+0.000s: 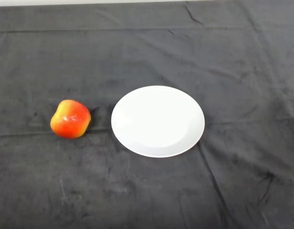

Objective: Move the apple to the plate

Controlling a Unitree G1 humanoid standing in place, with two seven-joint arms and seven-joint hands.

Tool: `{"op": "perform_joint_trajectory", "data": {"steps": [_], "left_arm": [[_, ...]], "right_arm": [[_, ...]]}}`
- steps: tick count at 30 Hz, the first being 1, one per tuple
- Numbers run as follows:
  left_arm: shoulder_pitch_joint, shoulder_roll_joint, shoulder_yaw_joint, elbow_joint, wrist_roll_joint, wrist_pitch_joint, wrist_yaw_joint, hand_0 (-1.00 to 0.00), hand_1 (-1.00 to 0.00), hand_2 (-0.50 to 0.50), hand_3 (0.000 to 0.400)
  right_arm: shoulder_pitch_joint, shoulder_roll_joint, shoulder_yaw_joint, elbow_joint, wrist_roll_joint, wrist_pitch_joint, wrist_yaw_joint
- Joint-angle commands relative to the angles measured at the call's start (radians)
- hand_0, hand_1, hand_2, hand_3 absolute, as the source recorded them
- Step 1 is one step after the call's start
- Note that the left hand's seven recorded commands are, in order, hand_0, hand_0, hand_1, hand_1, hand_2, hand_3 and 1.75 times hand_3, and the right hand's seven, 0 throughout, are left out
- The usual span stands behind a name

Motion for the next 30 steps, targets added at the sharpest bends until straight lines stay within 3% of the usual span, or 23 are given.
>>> {"op": "perform_joint_trajectory", "data": {"steps": [1,15,30], "left_arm": [[-0.011,0.075,-0.033,-0.017,0.016,-0.021,-0.028,0.00,0.00,0.00,0.000],[-0.065,0.065,-0.077,-0.009,0.020,-0.020,-0.238,0.00,0.00,0.00,0.000],[-0.121,-0.063,-0.161,-0.065,0.059,-0.015,-0.320,0.00,0.00,0.00,0.000]], "right_arm": [[-0.001,-0.027,-0.0008,0.006,-0.0029,0.012,-0.0062],[-0.001,-0.027,-0.0009,0.006,-0.0028,0.013,-0.0062],[0.000,-0.027,-0.0012,0.003,-0.0025,0.013,-0.0061]]}}
